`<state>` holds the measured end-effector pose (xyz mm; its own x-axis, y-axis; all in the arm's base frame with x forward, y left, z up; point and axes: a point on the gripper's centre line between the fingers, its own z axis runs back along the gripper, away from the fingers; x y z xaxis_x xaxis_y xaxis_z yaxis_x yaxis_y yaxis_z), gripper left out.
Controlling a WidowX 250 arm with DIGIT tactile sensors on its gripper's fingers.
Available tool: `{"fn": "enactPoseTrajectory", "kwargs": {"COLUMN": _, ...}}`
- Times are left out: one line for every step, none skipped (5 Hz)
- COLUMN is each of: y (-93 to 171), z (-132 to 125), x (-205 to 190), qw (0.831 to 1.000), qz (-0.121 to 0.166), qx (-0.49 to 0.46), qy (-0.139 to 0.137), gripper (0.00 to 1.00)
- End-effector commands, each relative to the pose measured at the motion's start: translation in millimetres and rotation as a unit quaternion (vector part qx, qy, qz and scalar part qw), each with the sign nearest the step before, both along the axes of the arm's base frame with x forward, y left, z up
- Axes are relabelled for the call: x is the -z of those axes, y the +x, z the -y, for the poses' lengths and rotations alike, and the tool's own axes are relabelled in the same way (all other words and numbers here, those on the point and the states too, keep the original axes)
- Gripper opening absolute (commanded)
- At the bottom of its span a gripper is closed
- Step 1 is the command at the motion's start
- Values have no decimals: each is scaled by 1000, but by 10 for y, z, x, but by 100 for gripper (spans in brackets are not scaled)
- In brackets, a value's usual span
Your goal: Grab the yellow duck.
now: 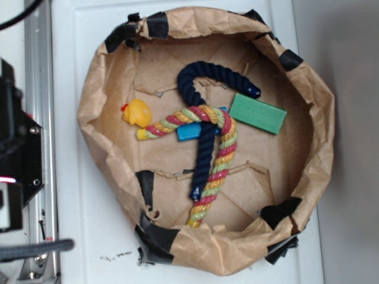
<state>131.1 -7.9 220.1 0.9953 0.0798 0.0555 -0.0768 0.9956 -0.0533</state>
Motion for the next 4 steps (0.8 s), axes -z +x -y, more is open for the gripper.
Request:
{"fn": "enactPoseTrajectory", "kwargs": {"y": 975, "z": -346, "x": 221, "qw": 993, "qz": -40, "qx": 96, "qy": -60, "gripper": 100}}
{"fn": "enactPoseTrajectory", "kwargs": {"y": 1310, "z": -409, "x": 404, "qw": 993, "qz": -32, "qx": 101, "qy": -60, "gripper": 100}}
{"fn": "enactPoseTrajectory", "kwargs": {"y": 1235, "z": -329, "x": 904, "qw": 986, "qz": -72, "qx": 144, "qy": -37, "gripper": 100}}
{"fn": "enactPoseTrajectory", "kwargs": {"y": 947, "z": -372, "x": 1328, "qw": 977, "qz": -127, "qx": 168, "qy": -21, "gripper": 100}}
